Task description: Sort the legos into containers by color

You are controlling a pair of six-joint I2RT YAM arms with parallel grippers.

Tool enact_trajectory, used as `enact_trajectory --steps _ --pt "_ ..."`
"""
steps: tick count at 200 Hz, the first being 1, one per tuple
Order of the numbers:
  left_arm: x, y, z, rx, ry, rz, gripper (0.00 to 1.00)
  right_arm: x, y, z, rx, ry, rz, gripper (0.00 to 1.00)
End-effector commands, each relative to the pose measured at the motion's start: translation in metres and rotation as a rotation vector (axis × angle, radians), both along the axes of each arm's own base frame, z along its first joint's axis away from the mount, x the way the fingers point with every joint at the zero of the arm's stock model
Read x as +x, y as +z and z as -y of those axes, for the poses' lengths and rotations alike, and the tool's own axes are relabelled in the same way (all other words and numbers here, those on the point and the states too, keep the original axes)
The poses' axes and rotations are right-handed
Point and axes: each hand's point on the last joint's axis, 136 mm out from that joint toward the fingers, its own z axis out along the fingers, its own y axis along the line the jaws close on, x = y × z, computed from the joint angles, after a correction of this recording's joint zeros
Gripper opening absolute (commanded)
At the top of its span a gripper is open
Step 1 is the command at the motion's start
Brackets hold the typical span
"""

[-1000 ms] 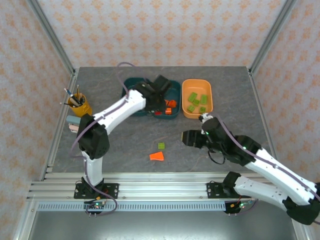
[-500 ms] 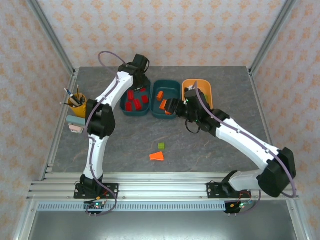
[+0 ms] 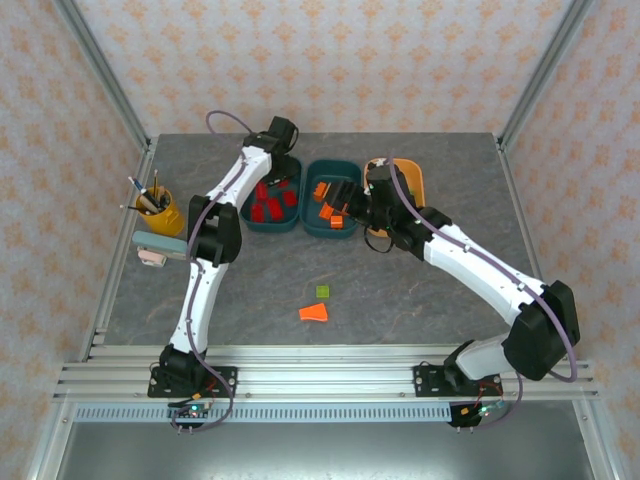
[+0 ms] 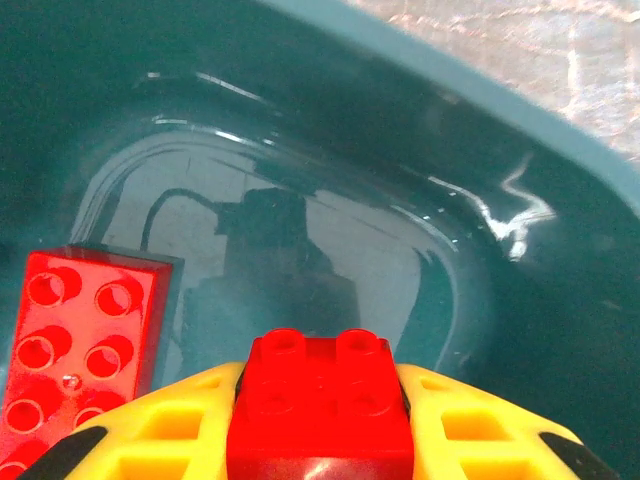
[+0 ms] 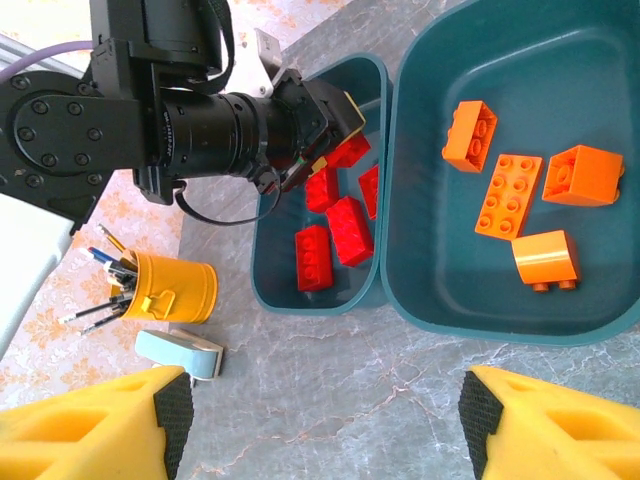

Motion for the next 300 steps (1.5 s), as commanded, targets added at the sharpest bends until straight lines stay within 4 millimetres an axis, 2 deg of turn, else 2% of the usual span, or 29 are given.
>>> enact_trajectory --steps 1,25,48,81,113,128,146,160,165,169,181,224,270,300 --pt "-0.011 -0.009 -0.009 0.030 0.012 -0.055 0.35 0.000 -0.004 0.005 -0.005 -0.017 -0.016 0.73" --pt "-0.018 -0.010 -0.009 0.022 0.012 -0.071 0.43 0.001 -0.010 0.006 -0.060 0.001 -0.036 0.73" --pt "-0.018 0.007 -0.008 0.018 0.011 -0.045 0.49 -0.001 -0.015 0.007 -0.132 0.033 -0.057 0.72" --pt "-0.016 0.057 -0.009 0.000 0.014 0.041 0.60 -0.012 -0.027 0.013 -0.234 0.087 -0.078 0.70" --pt "-0.029 0.111 -0.012 -0.007 0.014 0.117 0.69 -0.037 -0.046 0.009 -0.377 0.166 -0.104 0.70" --pt "-0.041 0.140 -0.014 -0.009 0.008 0.158 0.72 -0.049 -0.054 0.004 -0.426 0.195 -0.116 0.70" --pt "-0.062 0.165 -0.016 -0.026 -0.001 0.194 0.74 -0.061 -0.062 -0.002 -0.467 0.211 -0.130 0.70" --pt "-0.084 0.184 -0.016 -0.051 -0.007 0.223 0.76 -0.067 -0.068 -0.007 -0.488 0.217 -0.139 0.69" --pt "-0.091 0.184 -0.016 -0.058 -0.010 0.223 0.78 -0.069 -0.070 -0.009 -0.494 0.219 -0.142 0.69" --pt "-0.101 0.196 -0.016 -0.070 -0.014 0.248 0.78 -0.071 -0.072 -0.010 -0.500 0.221 -0.145 0.69" --pt "-0.123 0.203 -0.015 -0.091 -0.024 0.261 0.80 -0.075 -0.077 -0.014 -0.521 0.223 -0.159 0.69" --pt "-0.213 0.193 -0.010 -0.158 -0.069 0.248 0.83 -0.090 -0.098 -0.027 -0.591 0.232 -0.202 0.68" --pt "-0.309 0.157 -0.001 -0.249 -0.138 0.204 0.86 -0.099 -0.142 -0.028 -0.625 0.190 -0.348 0.67" --pt "-0.358 0.136 -0.010 -0.319 -0.146 0.184 0.87 -0.103 -0.168 -0.037 -0.649 0.184 -0.424 0.67"
